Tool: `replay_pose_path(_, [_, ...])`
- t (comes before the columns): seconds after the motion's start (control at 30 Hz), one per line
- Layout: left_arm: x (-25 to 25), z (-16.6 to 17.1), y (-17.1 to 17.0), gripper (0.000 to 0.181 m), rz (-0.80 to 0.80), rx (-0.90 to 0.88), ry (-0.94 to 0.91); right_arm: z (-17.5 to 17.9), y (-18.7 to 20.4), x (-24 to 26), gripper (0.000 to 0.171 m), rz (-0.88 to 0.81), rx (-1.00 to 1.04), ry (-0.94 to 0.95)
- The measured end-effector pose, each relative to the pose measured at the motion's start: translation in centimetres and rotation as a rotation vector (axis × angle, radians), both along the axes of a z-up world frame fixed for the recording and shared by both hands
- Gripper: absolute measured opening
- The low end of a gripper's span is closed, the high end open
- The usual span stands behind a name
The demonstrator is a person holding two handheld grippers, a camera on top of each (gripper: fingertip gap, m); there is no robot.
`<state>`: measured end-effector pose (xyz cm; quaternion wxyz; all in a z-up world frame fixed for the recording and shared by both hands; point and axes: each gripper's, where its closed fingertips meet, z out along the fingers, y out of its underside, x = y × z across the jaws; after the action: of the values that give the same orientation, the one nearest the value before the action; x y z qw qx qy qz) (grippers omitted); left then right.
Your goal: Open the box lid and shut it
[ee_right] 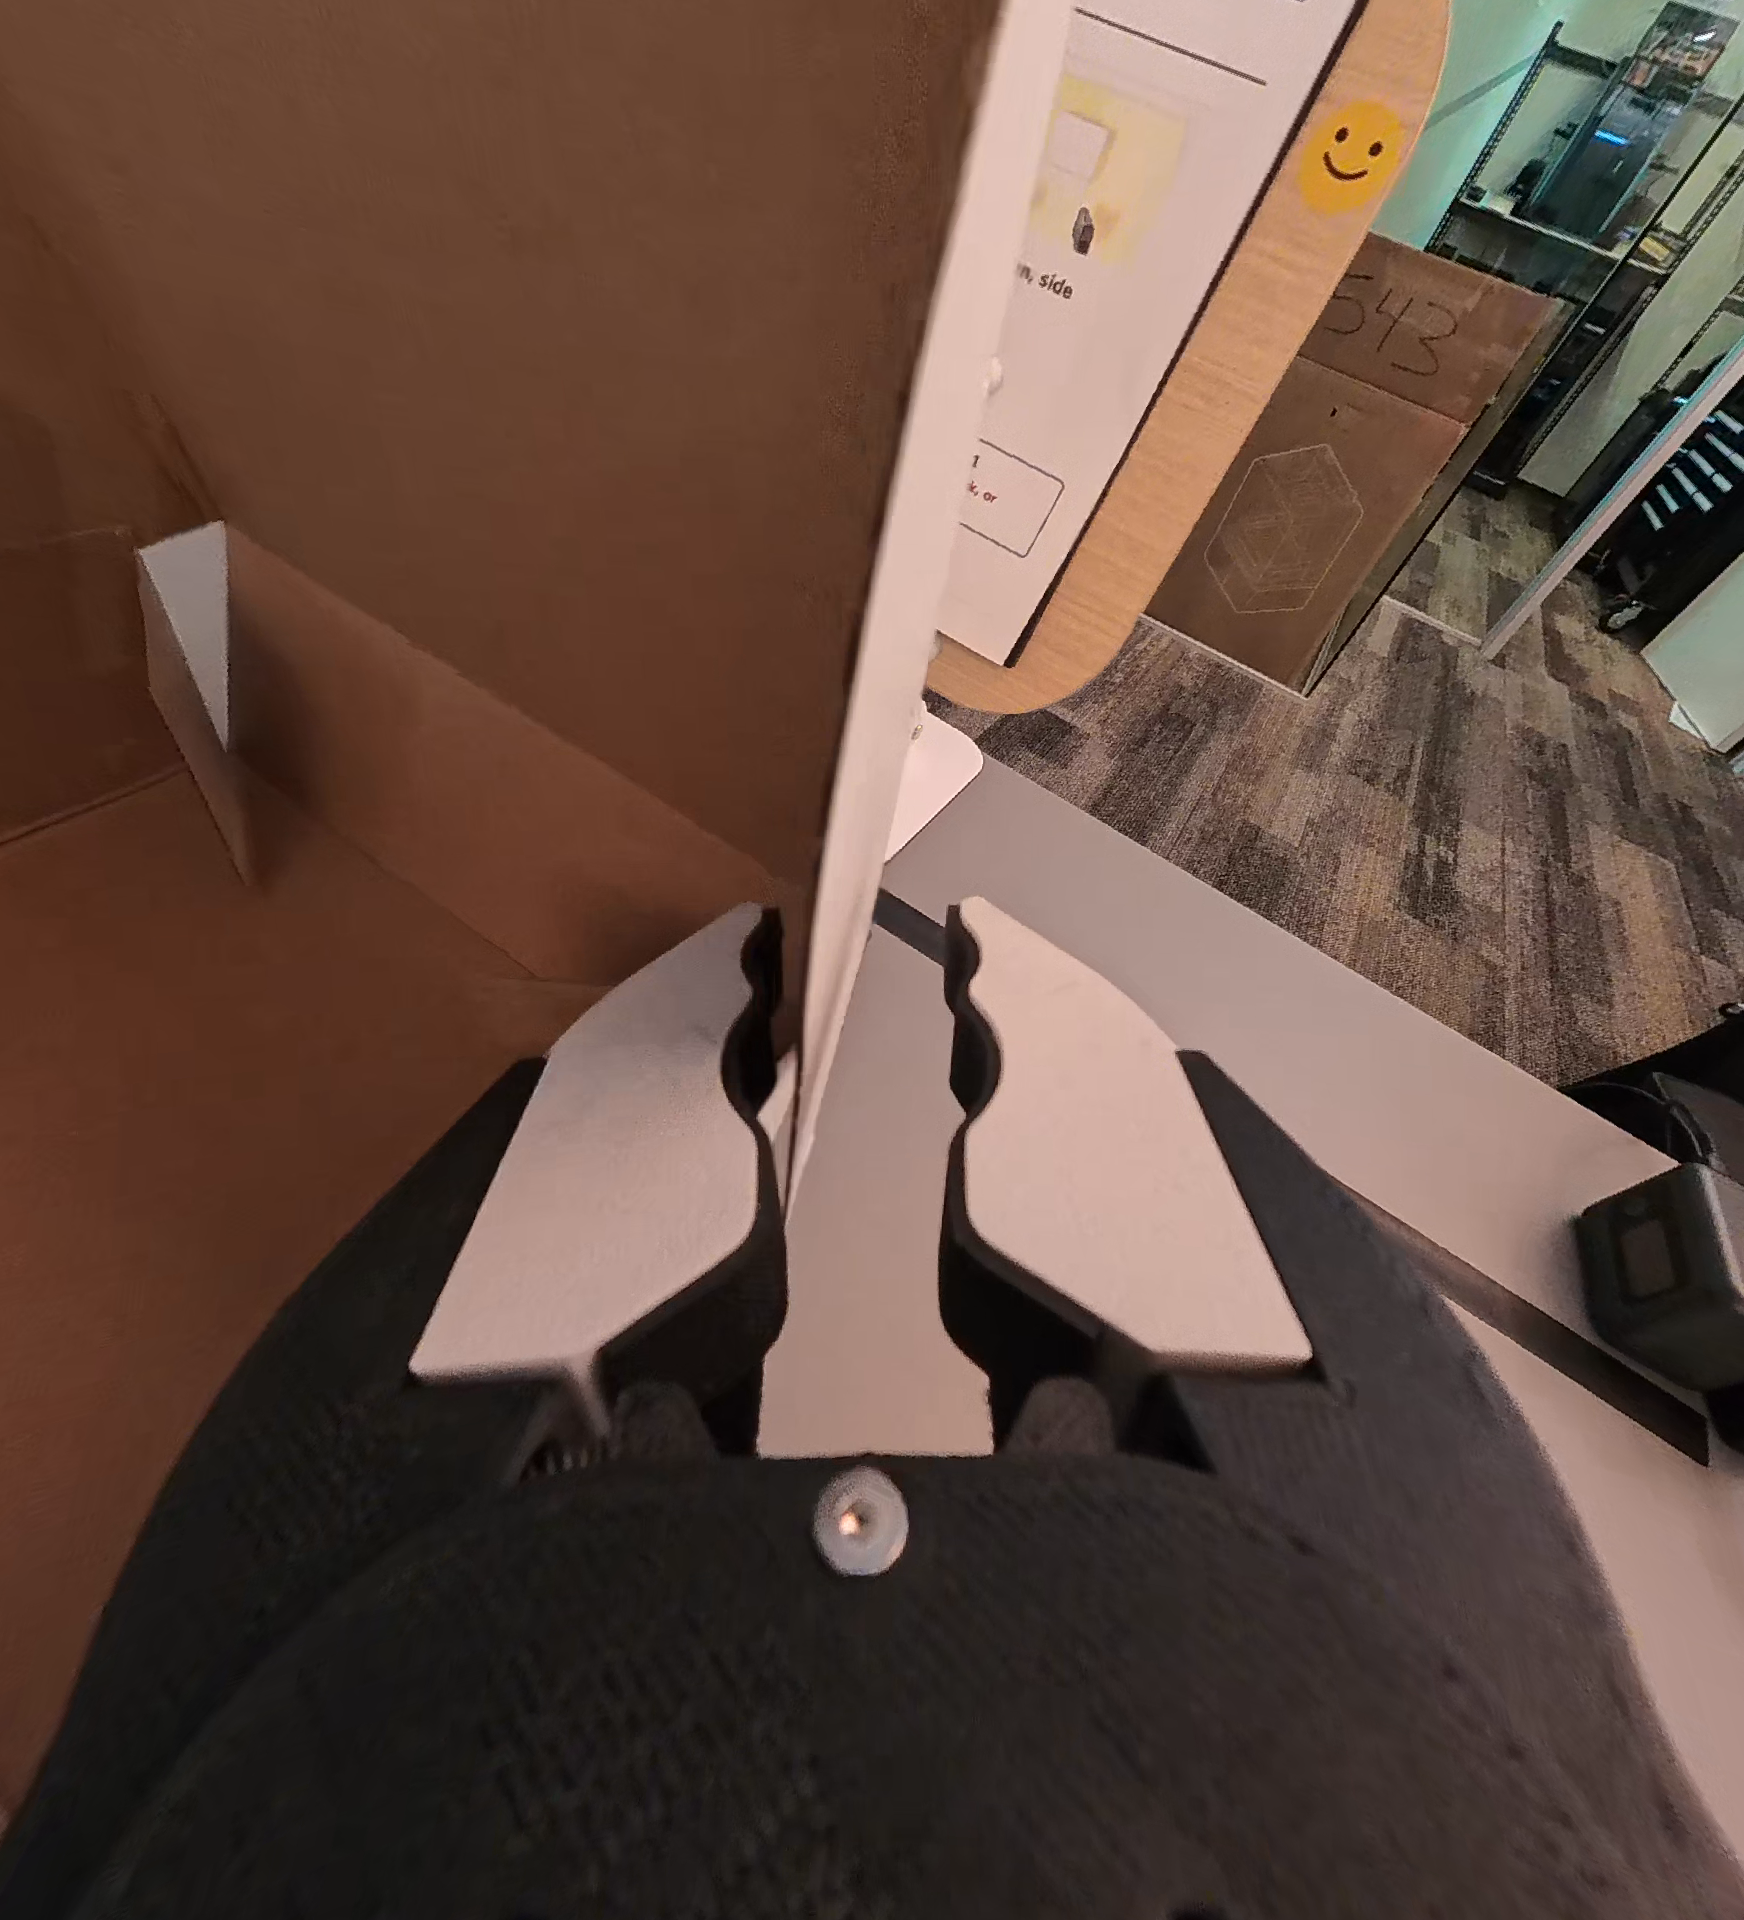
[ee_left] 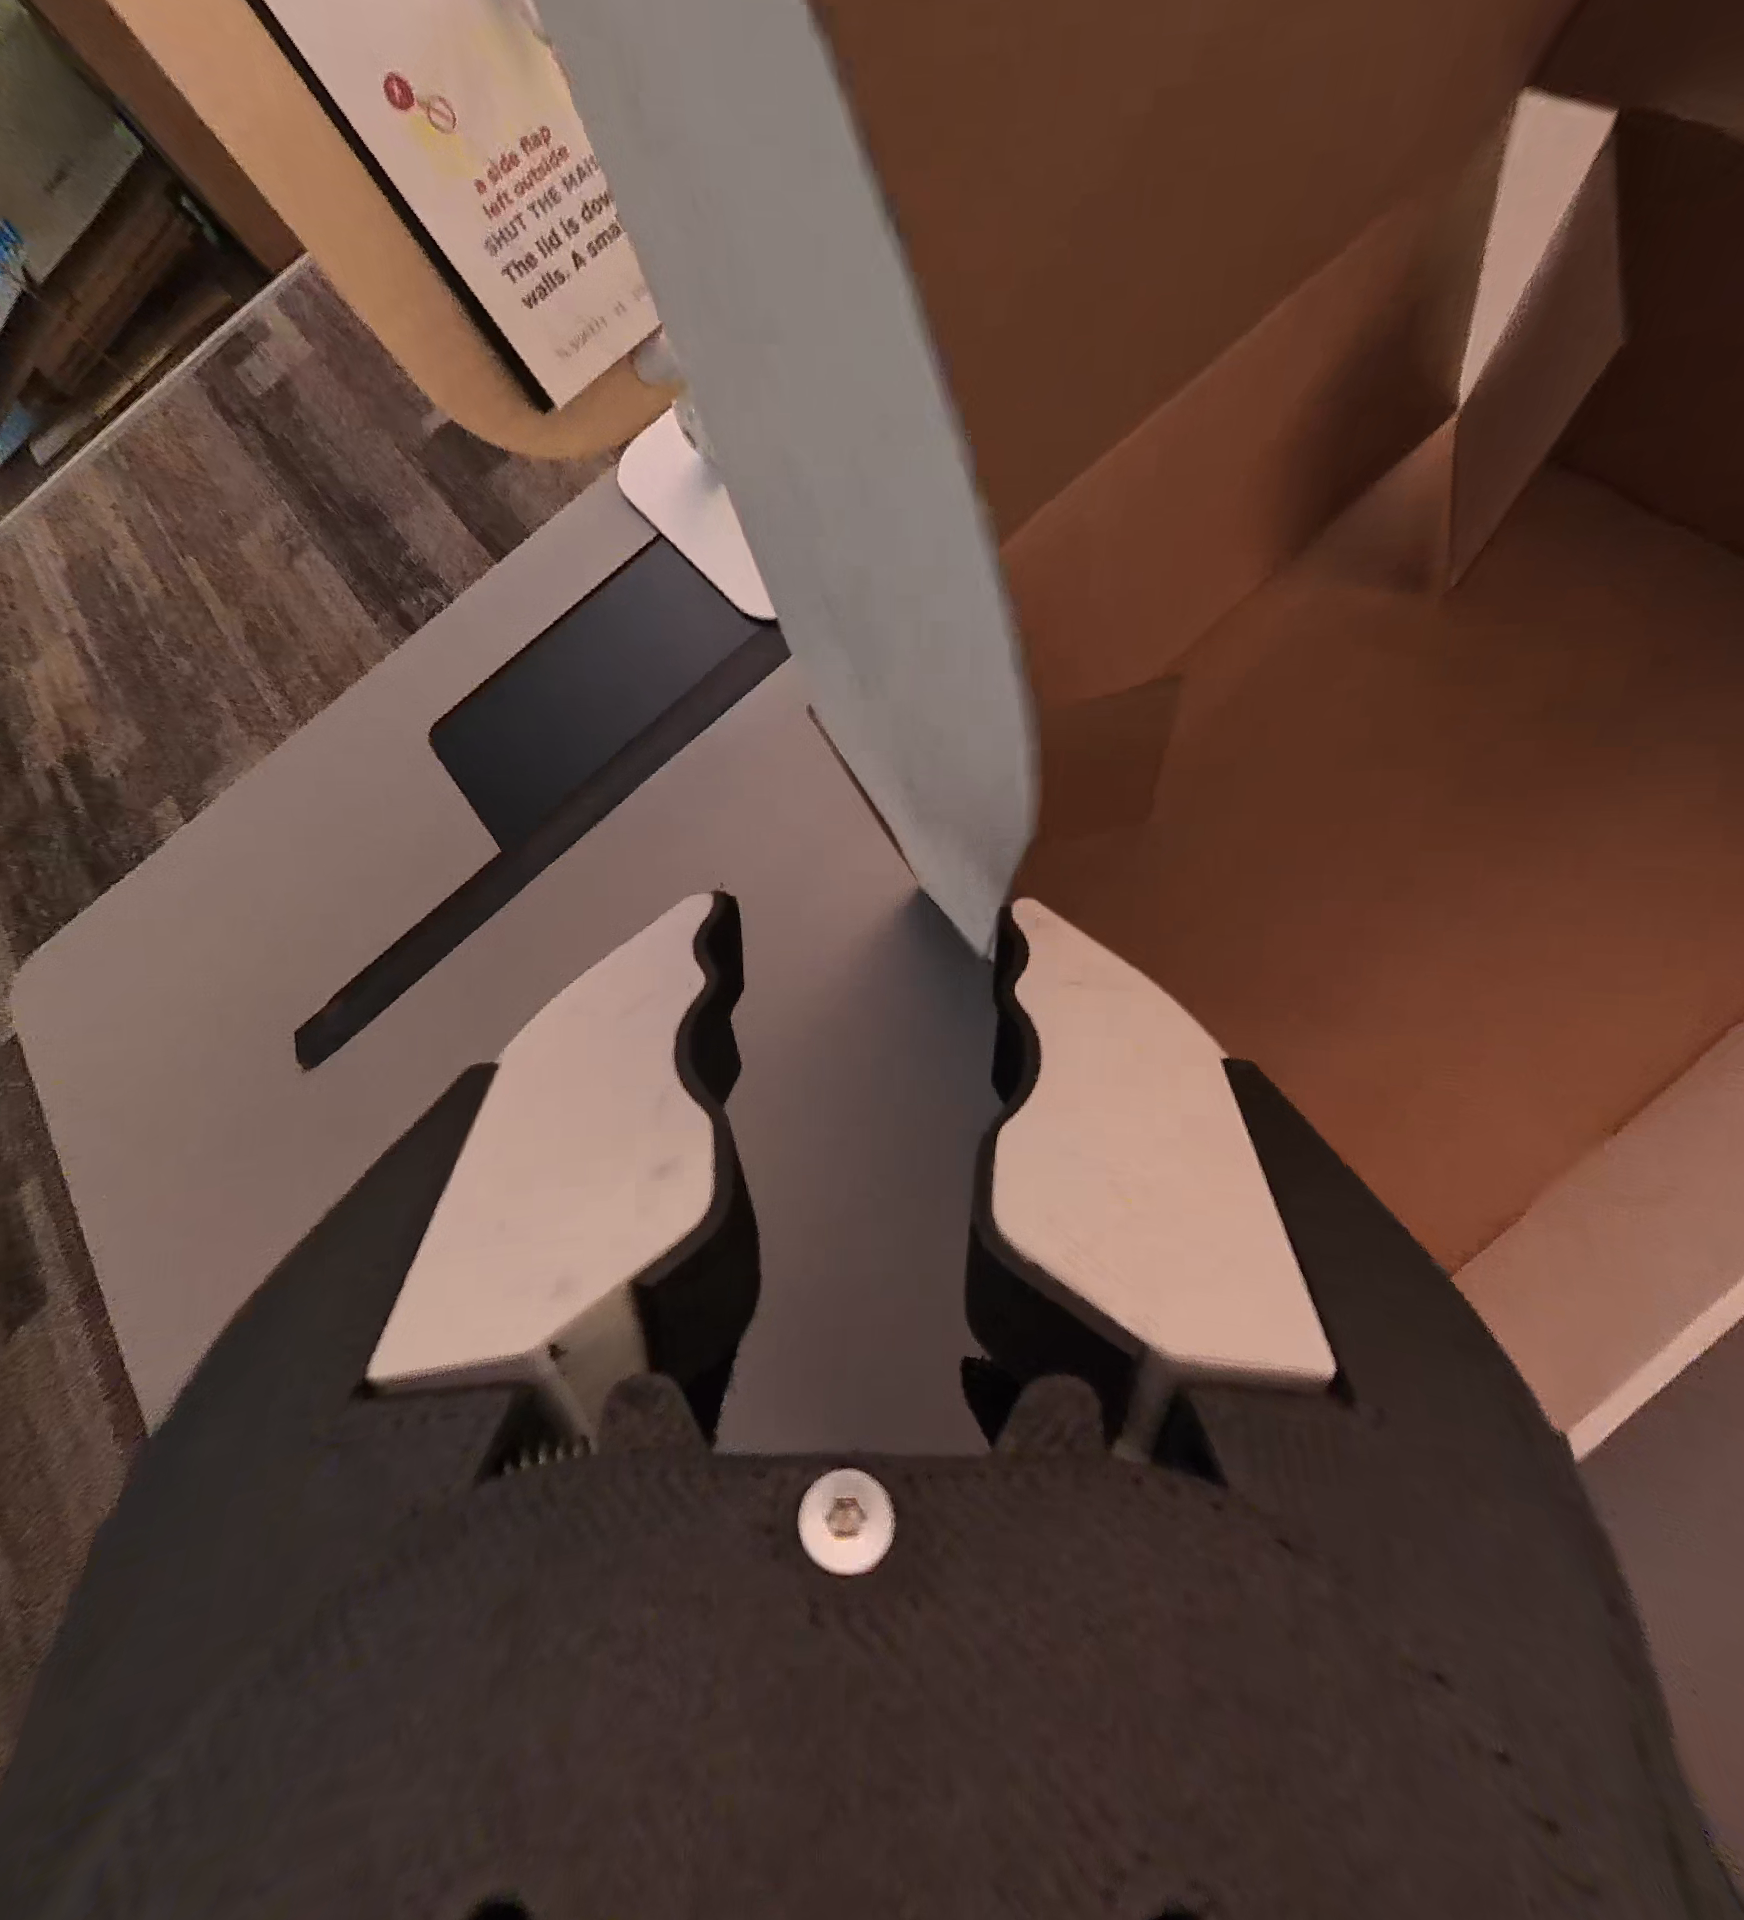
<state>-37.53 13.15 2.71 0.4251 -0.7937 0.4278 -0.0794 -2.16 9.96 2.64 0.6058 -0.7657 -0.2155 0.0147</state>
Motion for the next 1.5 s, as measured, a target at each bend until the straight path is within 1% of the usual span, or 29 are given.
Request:
replay_pose_path(0.1, [-0.4,0.4,0.3,0.045,0.022,0.025,-0.006,0.1,-0.1,0.0,0.03,-0.002,0.006,-0.007])
replay_pose_path(0.4, [-1.2,0.1,-0.1,0.044,0.015,-0.016,-0.015,0.7,-0.6,-0.4,0.033,0.043,0.014,-0.033])
replay_pose_path(0.47, [-1.1,0.3,-0.4,0.044,0.001,-0.02,-0.034,1.2,-0.8,-0.5,0.035,0.044,0.027,-0.032])
replay_pose_path(0.53, [-0.5,0.2,-1.2,0.044,-0.048,-0.051,-0.045,1.6,-1.1,-0.6,0.035,0.046,0.035,-0.042])
replay_pose_path(0.7, [0.2,-2.0,-3.8,0.043,-0.17,-0.178,0.036,2.0,-1.3,-0.3,0.023,0.03,0.04,-0.044])
replay_pose_path(0.77, [0.1,-3.4,-3.9,0.043,-0.173,-0.201,0.109,2.1,-1.2,-0.1,0.02,0.02,0.048,-0.029])
replay_pose_path(0.83, [0.7,-4.3,-3.5,0.043,-0.19,-0.21,0.135,2.1,-1.1,0.0,0.017,0.009,0.058,-0.021])
replay_pose_path(0.9, [1.9,-4.7,-3.0,0.039,-0.224,-0.22,0.099,2.2,-1.0,0.0,0.016,0.007,0.072,-0.005])
replay_pose_path(1.0, [3.5,-4.5,-2.5,0.027,-0.275,-0.207,0.024,2.1,-0.9,-0.4,0.014,0.026,0.081,0.015])
replay_pose_path(1.03, [3.6,-4.4,-2.0,0.021,-0.269,-0.187,0.014,2.0,-0.8,-0.5,0.016,0.032,0.082,0.011])
replay_pose_path(1.1, [3.7,-3.7,-1.0,0.016,-0.241,-0.142,-0.026,1.7,-0.8,-0.7,0.029,0.046,0.072,-0.012])
replay_pose_path(1.13, [3.8,-3.3,-0.8,0.015,-0.235,-0.134,-0.063,1.6,-0.7,-0.5,0.031,0.037,0.066,-0.027])
replay_pose_path(1.27, [4.0,-2.0,-0.7,0.015,-0.238,-0.154,-0.183,1.3,-0.9,-0.3,0.035,0.056,0.036,-0.055])
replay_pose_path(1.43, [3.1,-0.9,-1.4,0.022,-0.261,-0.137,-0.207,2.2,-1.7,0.0,0.037,0.088,0.033,-0.047])
replay_pose_path(1.5, [2.7,-0.4,-1.9,0.028,-0.274,-0.141,-0.225,2.3,-2.0,0.3,0.037,0.09,0.019,-0.052])
